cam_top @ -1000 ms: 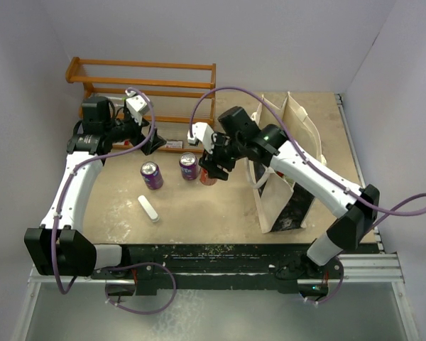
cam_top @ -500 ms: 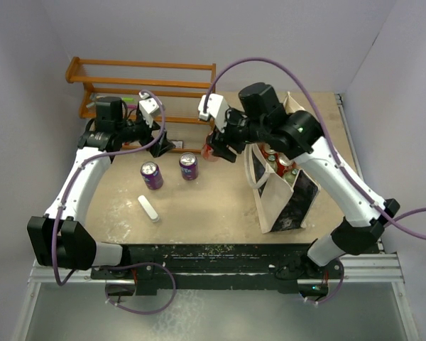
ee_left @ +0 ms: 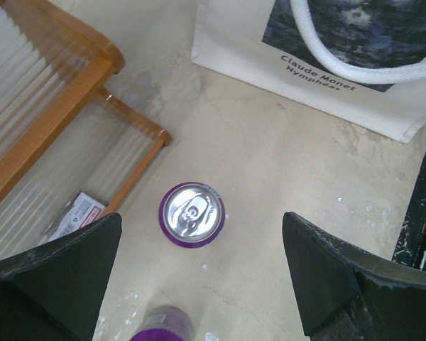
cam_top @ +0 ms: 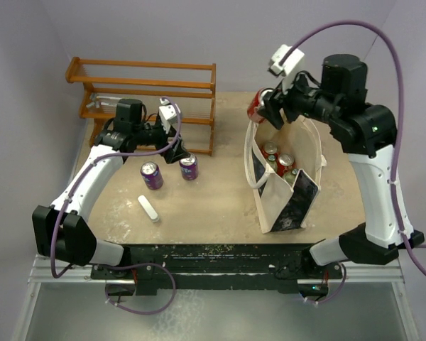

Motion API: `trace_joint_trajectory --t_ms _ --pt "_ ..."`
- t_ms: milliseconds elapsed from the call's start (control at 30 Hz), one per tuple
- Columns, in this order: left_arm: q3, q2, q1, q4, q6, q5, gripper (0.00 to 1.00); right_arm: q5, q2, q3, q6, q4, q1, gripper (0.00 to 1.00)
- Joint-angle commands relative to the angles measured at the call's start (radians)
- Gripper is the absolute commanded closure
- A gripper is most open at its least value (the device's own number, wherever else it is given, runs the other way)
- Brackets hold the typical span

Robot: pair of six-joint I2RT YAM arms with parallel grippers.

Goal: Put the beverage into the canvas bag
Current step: Pick up the drink from the center of the board, then place the drink in the canvas bag.

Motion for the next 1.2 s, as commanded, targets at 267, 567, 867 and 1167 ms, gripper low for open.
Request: trace_joint_trajectory --t_ms 267,567,867,1167 --pt "0.091 0.040 -0.108 0.066 -0.028 0.070 0.06 -0.064 -0.198 -0.179 0.052 0.101 -0.286 1.00" --pt "0.299 0.170 -0.260 0.133 -0.284 0.086 0.09 -0.168 -0.285 -0.405 0.044 0.129 -0.370 1.00" --pt "0.552 0.294 -0.407 0.099 -0.449 0.025 0.13 -0.181 -0.308 -0.511 0.041 0.151 -0.394 1.00" --pt "0.598 0.374 -0.460 0.091 -0.760 -0.174 0.20 -0.238 -0.299 -0.528 0.010 0.138 -0.416 1.00"
